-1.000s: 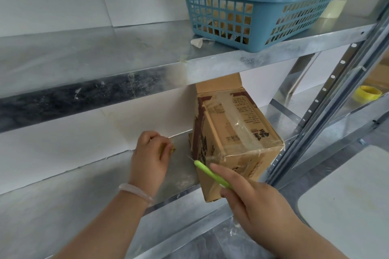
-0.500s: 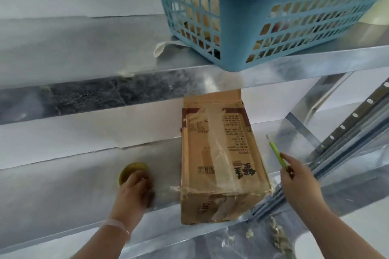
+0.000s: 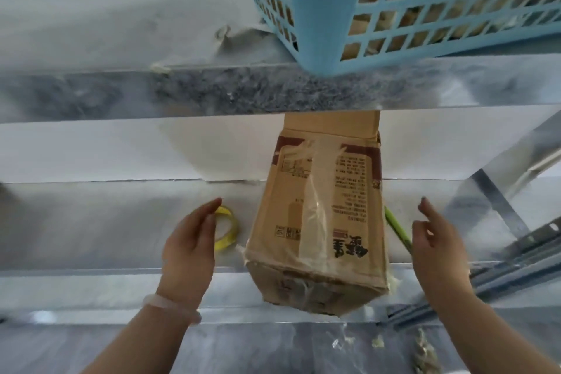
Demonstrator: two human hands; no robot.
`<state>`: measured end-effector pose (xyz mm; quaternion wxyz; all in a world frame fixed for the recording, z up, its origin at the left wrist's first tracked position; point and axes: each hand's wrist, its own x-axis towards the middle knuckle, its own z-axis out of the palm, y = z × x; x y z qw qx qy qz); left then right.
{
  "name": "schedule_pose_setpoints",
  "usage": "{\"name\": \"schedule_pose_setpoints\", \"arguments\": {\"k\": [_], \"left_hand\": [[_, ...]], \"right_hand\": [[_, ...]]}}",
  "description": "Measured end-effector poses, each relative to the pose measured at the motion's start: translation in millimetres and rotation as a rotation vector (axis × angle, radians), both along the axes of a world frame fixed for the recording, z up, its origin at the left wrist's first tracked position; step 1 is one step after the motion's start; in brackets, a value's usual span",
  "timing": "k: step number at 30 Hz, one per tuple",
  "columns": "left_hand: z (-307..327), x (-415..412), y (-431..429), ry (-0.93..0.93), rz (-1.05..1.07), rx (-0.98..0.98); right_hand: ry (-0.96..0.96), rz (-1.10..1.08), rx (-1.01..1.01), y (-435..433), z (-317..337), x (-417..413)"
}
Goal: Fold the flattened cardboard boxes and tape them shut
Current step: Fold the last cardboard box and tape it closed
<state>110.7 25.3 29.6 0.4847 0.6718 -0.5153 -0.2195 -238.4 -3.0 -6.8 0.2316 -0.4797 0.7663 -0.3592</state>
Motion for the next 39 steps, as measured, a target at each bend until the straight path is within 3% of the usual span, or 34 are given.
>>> {"name": "schedule_pose_setpoints", "arguments": {"k": [1,2,4,7,10,15,21,26,31,36,39], "left_hand": [[17.6,-10.6,10.2,0.155,0.030,-0.089],[33.3,-21.4,21.0,0.303,0.001,-0.166],[58.0,-46.6,41.0,0.479,-0.147,-0.192],[74.2,-85.3,54.5,0.436,-0.294,-0.105],[77.1,-103.1,51.8,0.433,-0.269,-0.078],[68.3,-99.8,40.9,0.425,-0.185,0.016],[61.1,-99.2,41.4,0.514,-0.257,-0.047],[62.9,-99.2,44.0,0.432,-0.368,-0.113],[55.9,-110.0,33.1,0.474,-0.229,-0.106],[46.9,-107.6,29.6,0.570,-0.257,-0.135],[42.7,-100.1,35.3,0.391,-0.339,-0.228]], "right_hand": [[-0.263,0.019,-0.209,15.8,19.5,12.8],[-0.406,0.090,-0.388,35.1,40.4,27.3],[-0.482,0.330,-0.560,72.4,72.3,54.1],[-0.427,0.535,-0.458,94.1,92.6,86.8],[-0.619,0.434,-0.336,85.5,102.3,102.9],[-0.660,0.305,-0.305,70.0,95.6,105.5],[-0.737,0.323,-0.365,74.7,92.9,102.4],[-0.786,0.414,-0.410,76.6,92.4,104.4],[-0.755,0.304,-0.332,68.5,93.4,108.5],[-0.771,0.323,-0.320,69.8,88.9,104.6],[-0.685,0.399,-0.285,76.1,82.5,93.3]]}}
